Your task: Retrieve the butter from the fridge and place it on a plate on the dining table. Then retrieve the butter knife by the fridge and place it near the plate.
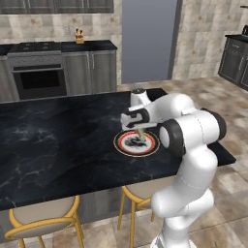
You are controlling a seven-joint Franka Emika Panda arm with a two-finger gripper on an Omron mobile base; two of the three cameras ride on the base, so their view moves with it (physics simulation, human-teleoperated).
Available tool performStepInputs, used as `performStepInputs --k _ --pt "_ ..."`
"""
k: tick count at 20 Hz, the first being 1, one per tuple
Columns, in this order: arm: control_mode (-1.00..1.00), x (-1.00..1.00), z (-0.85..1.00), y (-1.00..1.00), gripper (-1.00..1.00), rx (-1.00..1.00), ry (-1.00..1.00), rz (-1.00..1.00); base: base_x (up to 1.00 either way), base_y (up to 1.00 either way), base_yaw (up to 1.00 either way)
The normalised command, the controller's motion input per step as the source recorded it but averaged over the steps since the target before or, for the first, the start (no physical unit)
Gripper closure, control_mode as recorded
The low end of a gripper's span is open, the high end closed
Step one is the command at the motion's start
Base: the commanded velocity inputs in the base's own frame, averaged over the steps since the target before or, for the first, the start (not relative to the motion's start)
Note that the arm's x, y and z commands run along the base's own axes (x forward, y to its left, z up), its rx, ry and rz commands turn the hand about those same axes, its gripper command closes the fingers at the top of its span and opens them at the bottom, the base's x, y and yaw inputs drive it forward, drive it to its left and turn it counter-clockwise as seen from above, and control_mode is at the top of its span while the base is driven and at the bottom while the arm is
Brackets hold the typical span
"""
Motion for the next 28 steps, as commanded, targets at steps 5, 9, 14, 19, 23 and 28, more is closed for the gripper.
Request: performStepInputs --k 5,9,14,19,23,28 --pt "-1.0 0.05 -0.39 -0.03 1.0 0.0 -0.14 -0.01 0.0 0.0 0.0" --pt "-1.0 0.0 -0.32 -0.06 1.0 0.0 -0.05 0.0 0.0 0.0 0.0" --pt "-1.0 0.12 -0.25 -0.06 1.0 0.0 0.02 0.0 0.0 0.0 0.0" --pt "-1.0 0.22 -0.01 0.0 1.0 0.0 0.04 0.0 0.0 0.0 0.0" --pt "-1.0 0.3 0.0 0.0 1.0 0.0 0.0 0.0 0.0 0.0 0.0" --pt "-1.0 0.22 -0.05 0.0 1.0 0.0 0.0 0.0 0.0 0.0 0.0"
